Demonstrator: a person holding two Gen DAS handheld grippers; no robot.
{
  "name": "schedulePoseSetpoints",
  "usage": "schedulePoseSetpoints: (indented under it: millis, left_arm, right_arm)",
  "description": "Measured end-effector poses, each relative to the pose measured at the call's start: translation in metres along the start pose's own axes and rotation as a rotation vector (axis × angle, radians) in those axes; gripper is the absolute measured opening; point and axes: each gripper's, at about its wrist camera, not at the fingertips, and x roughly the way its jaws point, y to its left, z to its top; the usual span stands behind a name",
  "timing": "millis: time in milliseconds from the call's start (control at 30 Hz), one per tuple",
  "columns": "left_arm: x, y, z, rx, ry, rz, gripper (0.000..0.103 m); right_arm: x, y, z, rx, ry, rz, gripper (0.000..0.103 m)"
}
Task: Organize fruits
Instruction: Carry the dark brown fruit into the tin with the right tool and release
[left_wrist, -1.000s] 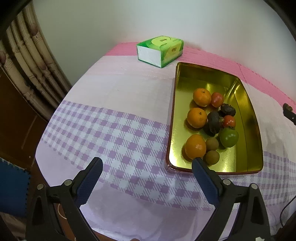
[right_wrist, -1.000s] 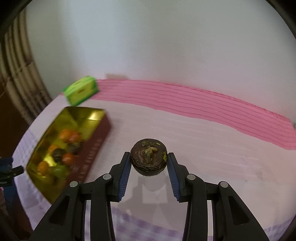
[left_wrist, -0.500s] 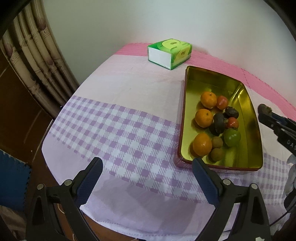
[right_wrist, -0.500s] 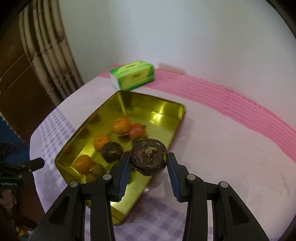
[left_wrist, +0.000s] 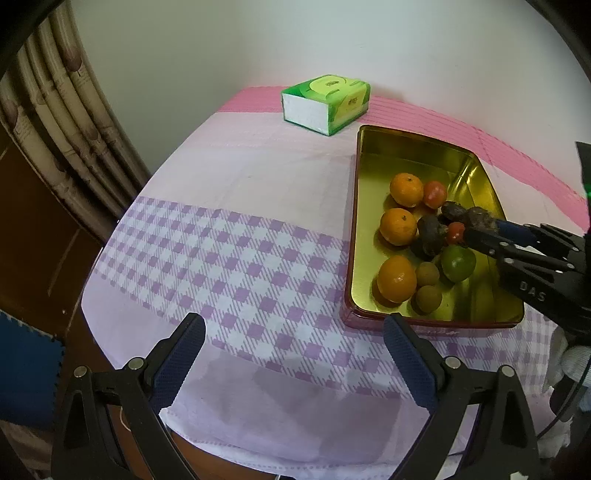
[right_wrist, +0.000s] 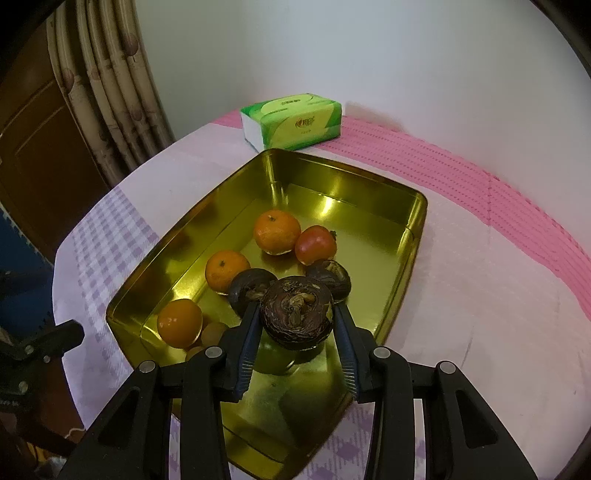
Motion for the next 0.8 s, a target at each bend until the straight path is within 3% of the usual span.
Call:
schedulePoseSetpoints:
  millis: [667, 800]
  left_arm:
    - [-0.001, -0.001, -0.001, 0.003, 0.0, -0.002, 0.096]
    - [-0.001, -0.004, -0.002, 0.008, -0.002, -0.004, 0.096]
  right_arm:
    - [0.01, 0.008, -0.002, 0.004, 0.012, -0.022, 0.042]
    - [0.0, 0.006, -0.001, 0.025, -0.019, -0.034, 0.053]
